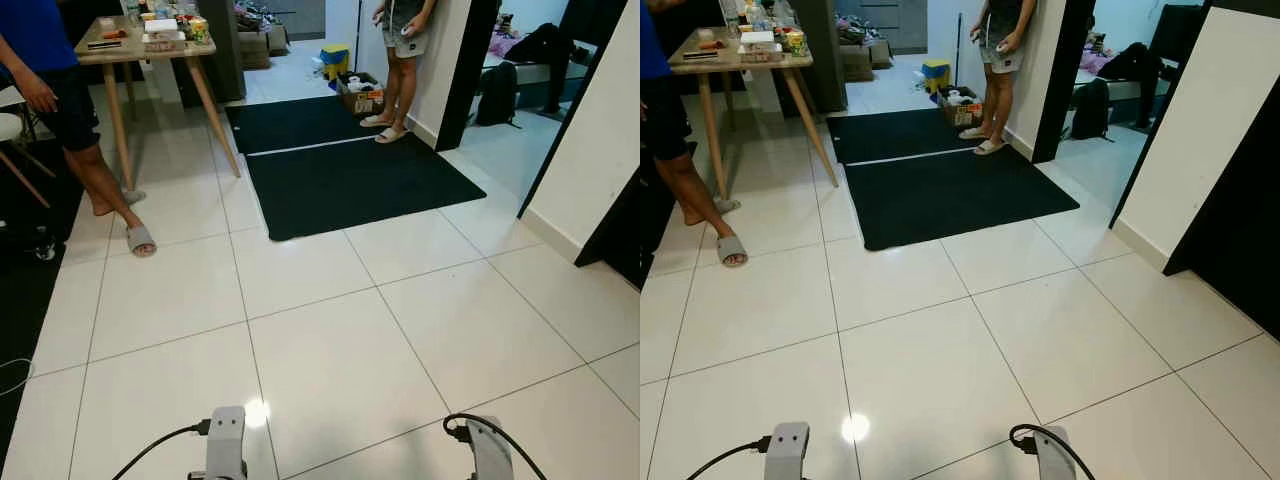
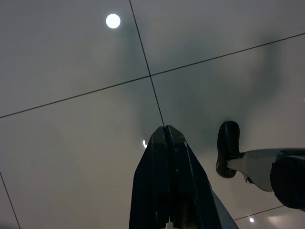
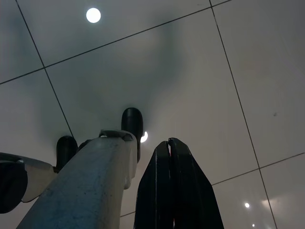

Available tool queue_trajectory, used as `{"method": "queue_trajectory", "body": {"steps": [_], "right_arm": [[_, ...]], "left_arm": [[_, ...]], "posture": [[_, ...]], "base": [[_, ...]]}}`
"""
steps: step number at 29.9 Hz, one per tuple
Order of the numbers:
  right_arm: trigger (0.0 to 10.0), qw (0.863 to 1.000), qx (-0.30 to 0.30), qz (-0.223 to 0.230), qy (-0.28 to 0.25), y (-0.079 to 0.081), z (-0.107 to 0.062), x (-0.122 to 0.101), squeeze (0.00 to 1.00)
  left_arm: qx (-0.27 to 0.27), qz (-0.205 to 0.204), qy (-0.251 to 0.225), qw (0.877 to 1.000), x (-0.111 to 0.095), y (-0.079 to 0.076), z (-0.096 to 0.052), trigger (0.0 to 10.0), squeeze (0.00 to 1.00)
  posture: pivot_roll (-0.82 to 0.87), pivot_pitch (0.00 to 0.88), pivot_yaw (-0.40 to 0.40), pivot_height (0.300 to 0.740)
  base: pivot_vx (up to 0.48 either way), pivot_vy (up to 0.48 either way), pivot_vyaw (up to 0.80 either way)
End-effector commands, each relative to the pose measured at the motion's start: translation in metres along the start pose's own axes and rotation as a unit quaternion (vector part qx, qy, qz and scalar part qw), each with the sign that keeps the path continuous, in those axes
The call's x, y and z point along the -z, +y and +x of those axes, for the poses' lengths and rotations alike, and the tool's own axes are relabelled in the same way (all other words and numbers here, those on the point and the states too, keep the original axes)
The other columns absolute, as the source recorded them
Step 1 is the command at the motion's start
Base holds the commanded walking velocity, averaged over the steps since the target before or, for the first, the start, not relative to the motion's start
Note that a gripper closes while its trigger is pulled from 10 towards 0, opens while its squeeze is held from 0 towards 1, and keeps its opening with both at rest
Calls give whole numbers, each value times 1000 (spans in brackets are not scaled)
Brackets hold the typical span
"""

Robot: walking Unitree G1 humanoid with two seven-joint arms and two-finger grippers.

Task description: Restocking fridge

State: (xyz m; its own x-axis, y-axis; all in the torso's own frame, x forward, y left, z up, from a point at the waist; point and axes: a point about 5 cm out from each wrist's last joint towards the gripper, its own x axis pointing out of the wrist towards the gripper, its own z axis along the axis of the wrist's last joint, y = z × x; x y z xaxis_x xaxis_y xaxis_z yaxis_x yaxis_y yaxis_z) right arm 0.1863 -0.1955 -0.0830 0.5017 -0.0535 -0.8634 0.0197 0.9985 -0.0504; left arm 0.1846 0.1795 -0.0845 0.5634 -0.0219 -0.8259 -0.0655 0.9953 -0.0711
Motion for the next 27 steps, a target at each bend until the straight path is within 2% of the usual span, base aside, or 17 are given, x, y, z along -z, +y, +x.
{"method": "queue_trajectory", "body": {"steps": [1,27], "right_arm": [[10000,1000,-1,-1,4,0,0,3,0],[10000,1000,-5,-2,7,2,0,4,0]], "left_arm": [[7,7,14,1000,7,-4,0,10000,0],[14,1,21,1000,11,-5,-1,10000,0]], "posture": [[10,0,-37,740],[12,0,-38,740]], "base": [[0,0,0],[0,0,0]]}}
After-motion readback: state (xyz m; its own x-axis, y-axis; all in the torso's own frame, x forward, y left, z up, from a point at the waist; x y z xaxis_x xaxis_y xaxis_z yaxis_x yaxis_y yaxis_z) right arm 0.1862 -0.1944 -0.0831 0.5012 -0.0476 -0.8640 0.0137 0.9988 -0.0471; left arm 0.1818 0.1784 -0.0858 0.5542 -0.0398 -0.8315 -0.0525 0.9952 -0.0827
